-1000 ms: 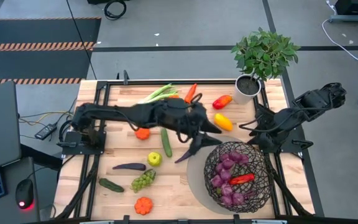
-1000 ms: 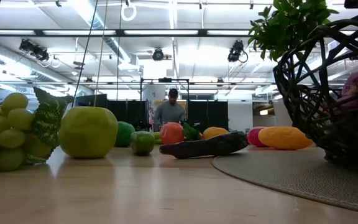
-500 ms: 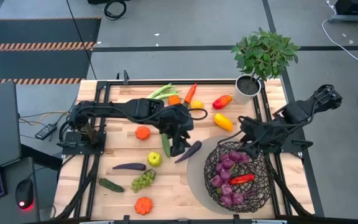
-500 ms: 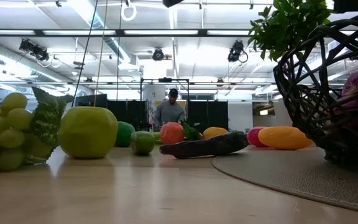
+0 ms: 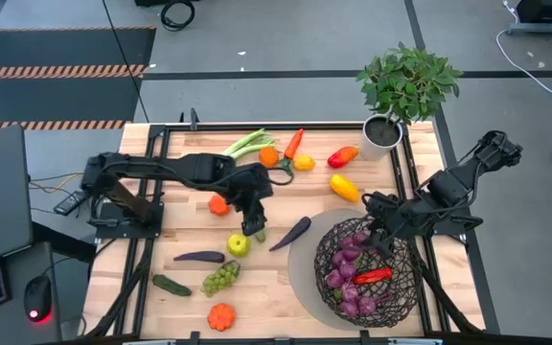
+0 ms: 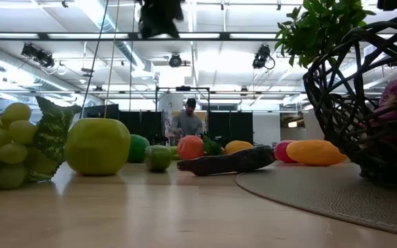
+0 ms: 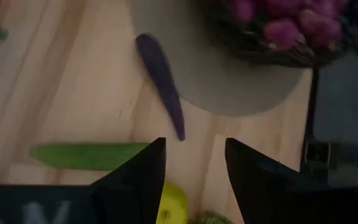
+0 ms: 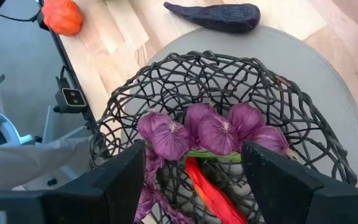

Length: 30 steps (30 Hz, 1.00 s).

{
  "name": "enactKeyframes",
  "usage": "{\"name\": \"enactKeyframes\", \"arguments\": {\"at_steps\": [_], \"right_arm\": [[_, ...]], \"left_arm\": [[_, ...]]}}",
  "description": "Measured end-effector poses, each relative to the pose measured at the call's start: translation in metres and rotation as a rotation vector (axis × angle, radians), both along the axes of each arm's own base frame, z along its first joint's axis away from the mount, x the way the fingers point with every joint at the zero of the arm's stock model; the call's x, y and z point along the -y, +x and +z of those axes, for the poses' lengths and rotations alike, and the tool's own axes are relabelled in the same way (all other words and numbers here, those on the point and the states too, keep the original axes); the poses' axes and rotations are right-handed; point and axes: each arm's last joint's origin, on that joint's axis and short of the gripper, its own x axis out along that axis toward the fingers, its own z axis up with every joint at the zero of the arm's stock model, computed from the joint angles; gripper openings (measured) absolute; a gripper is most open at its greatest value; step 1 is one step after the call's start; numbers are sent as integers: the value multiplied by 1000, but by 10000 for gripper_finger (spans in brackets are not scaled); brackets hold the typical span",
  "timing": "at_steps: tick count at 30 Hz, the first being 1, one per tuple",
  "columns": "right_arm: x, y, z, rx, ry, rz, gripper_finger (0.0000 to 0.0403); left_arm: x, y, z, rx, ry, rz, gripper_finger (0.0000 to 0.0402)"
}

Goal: Build produce basket
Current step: Put the green cucumber into the black basket

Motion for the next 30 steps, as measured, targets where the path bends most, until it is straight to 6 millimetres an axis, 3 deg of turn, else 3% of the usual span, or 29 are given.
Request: {"name": "enactKeyframes", "arguments": {"at_steps": [6, 14, 30], "right_arm": [[-3, -2, 1, 27, -21, -34, 268], [-4, -1, 1, 44, -14, -45, 268], [-8, 6, -1, 50, -8, -66, 268]], "left_arm": [[-13, -13, -33, 104, -190, 416, 181], [-23, -19, -74, -65, -307, 722, 209], [-26, -11, -124, -300, -283, 865, 287]]}}
